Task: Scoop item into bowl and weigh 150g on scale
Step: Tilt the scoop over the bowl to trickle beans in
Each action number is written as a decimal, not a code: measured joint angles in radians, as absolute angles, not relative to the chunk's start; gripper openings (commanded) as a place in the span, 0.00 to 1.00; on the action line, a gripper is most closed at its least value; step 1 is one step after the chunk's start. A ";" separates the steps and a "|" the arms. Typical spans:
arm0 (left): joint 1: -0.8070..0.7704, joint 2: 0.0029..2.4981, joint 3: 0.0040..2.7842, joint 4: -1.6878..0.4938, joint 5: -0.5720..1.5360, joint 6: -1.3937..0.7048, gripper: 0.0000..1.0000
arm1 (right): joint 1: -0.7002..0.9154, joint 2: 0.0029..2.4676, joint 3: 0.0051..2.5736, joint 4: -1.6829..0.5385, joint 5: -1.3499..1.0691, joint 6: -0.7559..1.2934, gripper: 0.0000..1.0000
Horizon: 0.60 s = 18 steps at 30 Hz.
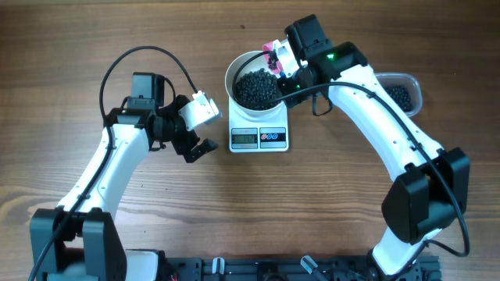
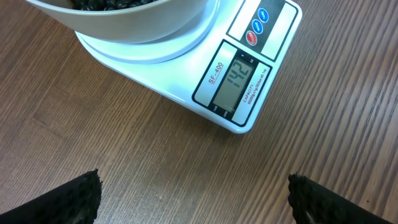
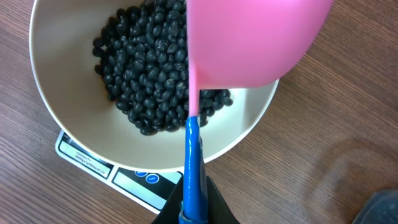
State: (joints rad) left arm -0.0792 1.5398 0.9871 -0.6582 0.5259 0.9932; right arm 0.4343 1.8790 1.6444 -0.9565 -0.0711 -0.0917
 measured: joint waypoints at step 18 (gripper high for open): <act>-0.079 1.540 0.987 -0.658 0.526 0.993 1.00 | 0.434 1.879 1.644 -0.941 -0.112 -0.091 0.04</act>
State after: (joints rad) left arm -0.0792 1.5398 0.9871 -0.6582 0.5259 0.9932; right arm 0.4343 1.8790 1.6444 -0.9405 -0.1123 -0.0906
